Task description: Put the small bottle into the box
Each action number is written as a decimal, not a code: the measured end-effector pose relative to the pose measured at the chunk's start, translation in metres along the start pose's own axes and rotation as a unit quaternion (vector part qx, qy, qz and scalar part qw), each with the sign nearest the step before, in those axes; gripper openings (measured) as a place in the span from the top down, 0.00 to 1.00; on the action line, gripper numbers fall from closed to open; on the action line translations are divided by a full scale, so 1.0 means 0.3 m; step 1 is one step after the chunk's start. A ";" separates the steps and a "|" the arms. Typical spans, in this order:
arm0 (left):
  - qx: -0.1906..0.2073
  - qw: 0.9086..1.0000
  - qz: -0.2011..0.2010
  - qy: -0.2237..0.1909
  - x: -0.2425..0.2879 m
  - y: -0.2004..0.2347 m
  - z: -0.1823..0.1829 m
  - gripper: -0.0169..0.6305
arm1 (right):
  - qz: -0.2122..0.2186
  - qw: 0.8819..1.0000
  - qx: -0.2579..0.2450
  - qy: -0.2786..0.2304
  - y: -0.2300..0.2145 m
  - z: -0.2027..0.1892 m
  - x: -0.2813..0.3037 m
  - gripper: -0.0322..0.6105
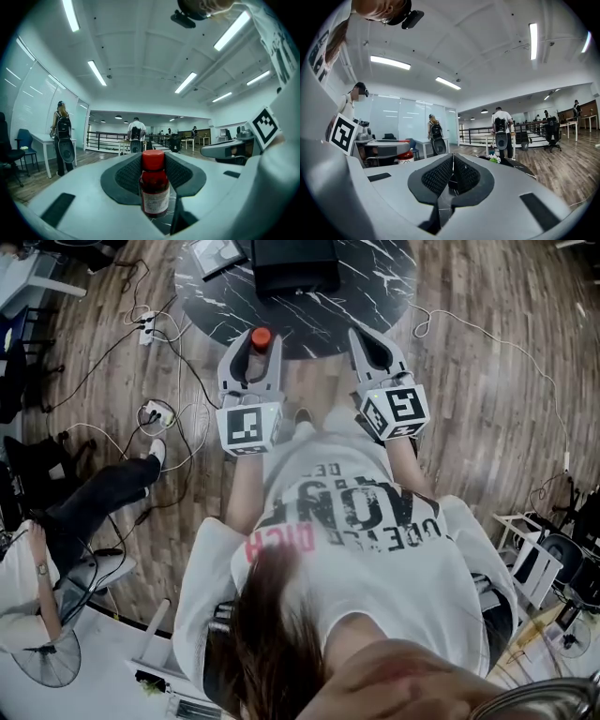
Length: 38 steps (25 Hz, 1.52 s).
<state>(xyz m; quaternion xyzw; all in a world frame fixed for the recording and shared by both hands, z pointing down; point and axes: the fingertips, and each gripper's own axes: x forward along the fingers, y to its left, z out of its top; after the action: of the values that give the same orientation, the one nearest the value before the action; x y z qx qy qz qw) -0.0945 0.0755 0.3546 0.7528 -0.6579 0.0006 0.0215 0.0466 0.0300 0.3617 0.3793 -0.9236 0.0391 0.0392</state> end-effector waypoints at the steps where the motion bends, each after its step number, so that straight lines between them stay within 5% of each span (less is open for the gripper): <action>1: -0.001 1.000 0.002 0.000 0.002 0.008 -0.001 0.75 | 0.000 1.000 0.000 -0.002 0.000 0.004 0.002 0.95; 21: -0.007 0.999 0.028 0.015 0.093 0.090 -0.026 0.75 | 0.011 1.000 0.016 0.006 -0.056 -0.003 0.101 0.95; 38: -0.004 0.998 0.064 0.022 0.426 0.124 -0.019 0.75 | 0.048 0.998 0.019 0.022 -0.314 0.007 0.373 0.95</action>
<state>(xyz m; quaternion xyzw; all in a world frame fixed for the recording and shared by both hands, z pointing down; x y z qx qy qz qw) -0.1140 -0.0557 0.3651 0.7090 -0.7039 0.0156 0.0387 0.0334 -0.1150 0.3752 0.3342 -0.9388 0.0668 0.0509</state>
